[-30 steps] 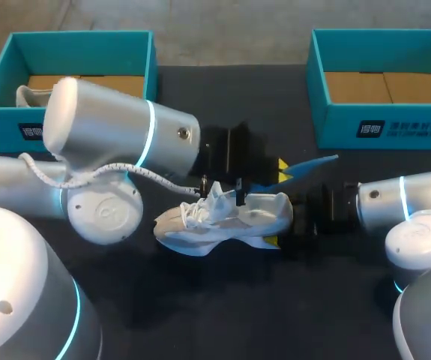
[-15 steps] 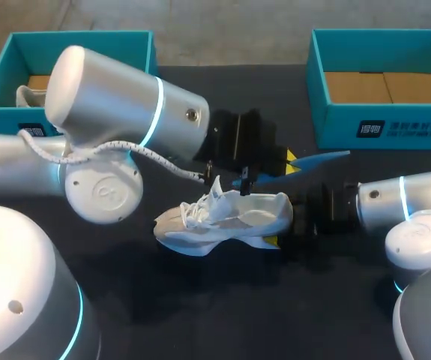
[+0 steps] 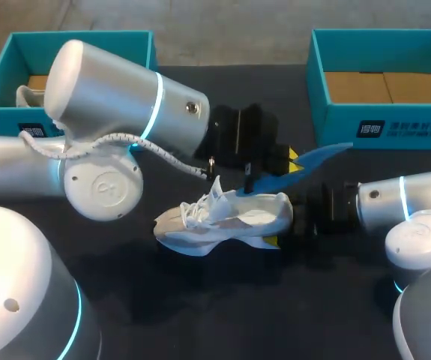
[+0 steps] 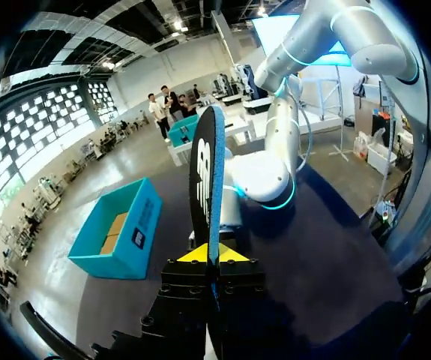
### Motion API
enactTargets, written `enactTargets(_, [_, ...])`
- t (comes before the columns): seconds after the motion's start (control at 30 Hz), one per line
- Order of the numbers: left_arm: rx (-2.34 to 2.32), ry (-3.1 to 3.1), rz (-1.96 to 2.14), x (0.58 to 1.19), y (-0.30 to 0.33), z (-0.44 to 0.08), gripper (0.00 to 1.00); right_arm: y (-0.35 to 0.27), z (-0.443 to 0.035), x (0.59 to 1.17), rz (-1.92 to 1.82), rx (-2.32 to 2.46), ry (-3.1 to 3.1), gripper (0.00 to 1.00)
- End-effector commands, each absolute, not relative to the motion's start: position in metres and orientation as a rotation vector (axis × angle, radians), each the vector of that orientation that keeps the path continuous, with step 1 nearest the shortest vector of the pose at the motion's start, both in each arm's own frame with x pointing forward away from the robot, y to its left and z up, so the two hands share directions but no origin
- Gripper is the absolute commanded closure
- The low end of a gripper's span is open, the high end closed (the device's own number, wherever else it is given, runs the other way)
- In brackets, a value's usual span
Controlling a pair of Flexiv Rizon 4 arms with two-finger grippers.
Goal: Take the shoe out of the shoebox, open the shoe tongue, remove and reinsert the insole, then place the shoe into the shoebox
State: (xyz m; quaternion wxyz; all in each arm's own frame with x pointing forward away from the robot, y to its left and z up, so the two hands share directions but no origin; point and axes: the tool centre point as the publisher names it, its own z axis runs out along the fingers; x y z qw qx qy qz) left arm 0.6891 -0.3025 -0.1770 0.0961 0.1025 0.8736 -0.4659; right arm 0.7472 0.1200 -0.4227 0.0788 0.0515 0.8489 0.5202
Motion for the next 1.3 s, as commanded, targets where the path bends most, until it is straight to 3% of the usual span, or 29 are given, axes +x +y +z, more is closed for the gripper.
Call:
enactTargets(0.03, [0.258, 2.683, -1.391, 0.689, -0.299, -0.155, 1.00, 0.121, -0.422, 0.747, 1.548, 0.157, 2.546, 1.00])
enactTargets(0.23, [0.122, 2.805, -1.428, 0.696, -0.295, -0.146, 1.00, 0.121, -0.422, 0.747, 1.548, 0.157, 2.546, 1.00])
enactTargets(0.63, [-0.230, 2.794, -1.892, 0.694, -0.296, -0.123, 1.00, 0.121, -0.422, 0.747, 1.548, 0.157, 2.546, 1.00])
enactTargets(1.3, [-0.577, 2.761, -2.351, 0.649, -0.275, -0.058, 1.00, 0.121, -0.422, 0.747, 1.548, 0.157, 2.546, 1.00])
